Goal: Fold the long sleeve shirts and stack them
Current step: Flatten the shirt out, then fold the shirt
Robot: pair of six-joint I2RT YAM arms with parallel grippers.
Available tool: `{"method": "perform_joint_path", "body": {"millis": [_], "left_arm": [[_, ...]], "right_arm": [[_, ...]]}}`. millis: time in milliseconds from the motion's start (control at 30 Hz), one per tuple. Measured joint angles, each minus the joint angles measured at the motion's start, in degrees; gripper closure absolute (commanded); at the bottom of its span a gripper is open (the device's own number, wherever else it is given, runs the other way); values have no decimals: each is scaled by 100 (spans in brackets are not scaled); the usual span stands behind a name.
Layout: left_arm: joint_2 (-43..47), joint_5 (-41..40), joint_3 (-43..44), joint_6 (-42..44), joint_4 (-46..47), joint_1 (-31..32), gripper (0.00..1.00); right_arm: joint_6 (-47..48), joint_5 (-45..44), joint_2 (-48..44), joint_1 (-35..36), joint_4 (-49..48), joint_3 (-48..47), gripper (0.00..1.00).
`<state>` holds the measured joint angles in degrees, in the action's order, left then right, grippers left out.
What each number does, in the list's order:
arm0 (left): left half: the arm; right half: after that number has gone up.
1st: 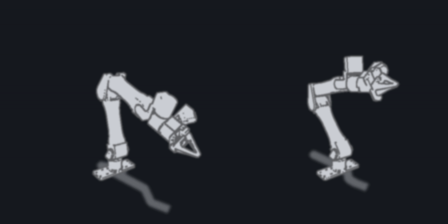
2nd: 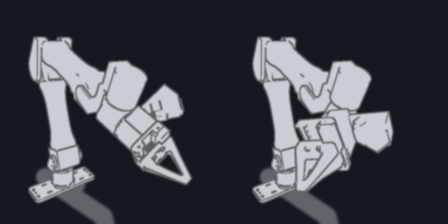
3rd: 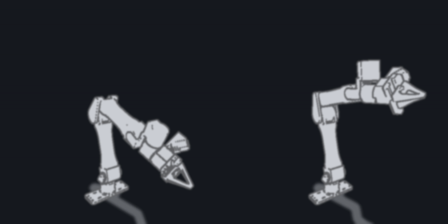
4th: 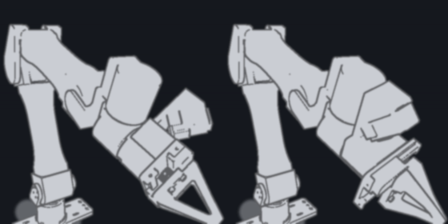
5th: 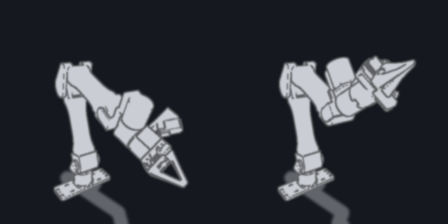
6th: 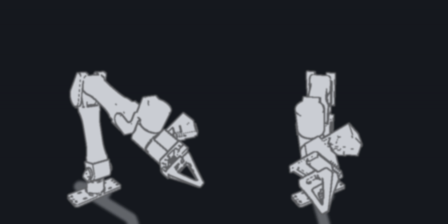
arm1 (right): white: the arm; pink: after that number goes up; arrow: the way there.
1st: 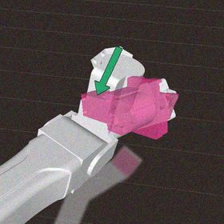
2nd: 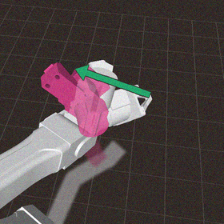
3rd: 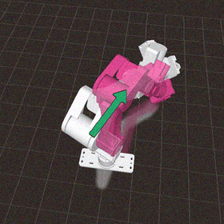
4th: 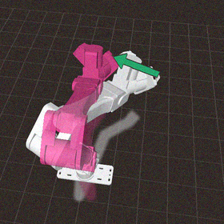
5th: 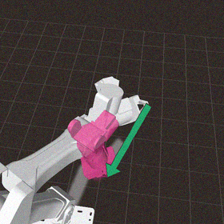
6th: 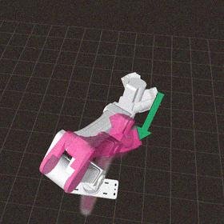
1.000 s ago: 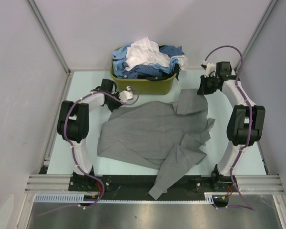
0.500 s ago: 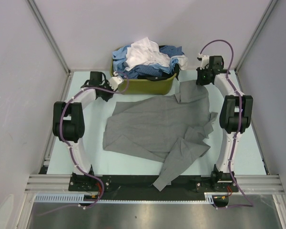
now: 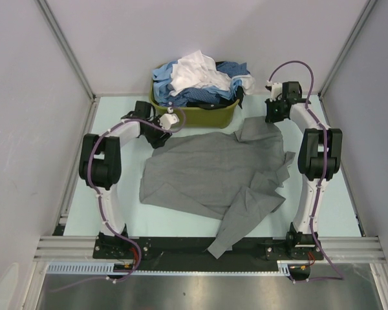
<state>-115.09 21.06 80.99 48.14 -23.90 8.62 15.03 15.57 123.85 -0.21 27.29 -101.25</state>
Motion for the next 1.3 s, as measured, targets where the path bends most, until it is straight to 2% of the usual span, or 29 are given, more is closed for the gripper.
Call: {"method": "perform_joint_path", "body": {"millis": [100, 167, 233, 267, 400, 667, 733, 767, 800, 833, 867, 900, 1000, 1033, 1167, 1300], "left_arm": [[-254, -52, 199, 105, -223, 133, 37], [-437, -96, 505, 195, -450, 197, 43], [-584, -122, 776, 264, -625, 249, 56], [-640, -140, 846, 315, -684, 264, 71], [-686, -192, 892, 597, -977, 343, 98], [-553, -247, 682, 723, -861, 330, 100], [-457, -306, 516, 647, -649, 264, 100], [-407, -348, 452, 595, -557, 214, 97], [-361, -382, 420, 568, -483, 166, 90], [-319, -404, 407, 549, -444, 136, 81], [-247, -391, 407, 525, -433, 87, 64], [-168, -372, 396, 520, -431, 63, 58], [437, -155, 15, 544, -481, 2, 43], [693, -81, -160, 575, -529, -2, 31], [2022, 363, -925, 715, -940, 31, 25], [3136, 721, -1801, 846, -1279, 280, 25]], "right_arm": [[13, 31, -2, -2, 4, 0, 95], [17, 39, -2, 0, 15, 0, 95], [28, 55, -9, 0, 31, 0, 96], [35, 59, -11, -2, 33, 0, 96], [109, 116, -31, -2, 46, 0, 96], [168, 149, -35, 20, 83, 0, 96], [166, 92, -35, 61, 63, 0, 87], [164, 46, -35, 90, 50, 0, 79], [166, 4, -35, 109, 46, -7, 56], [170, -17, -33, 122, 79, -24, 38], [208, -24, -22, 129, 251, -116, 18], [291, -2, 9, 136, 457, -258, 1], [651, 195, -39, 83, 957, -509, 0], [817, 297, -125, 17, 1147, -503, 0], [1777, 892, -850, -623, 2247, -173, 0], [3049, 1392, -2323, -1189, 3423, 595, 0]]}}
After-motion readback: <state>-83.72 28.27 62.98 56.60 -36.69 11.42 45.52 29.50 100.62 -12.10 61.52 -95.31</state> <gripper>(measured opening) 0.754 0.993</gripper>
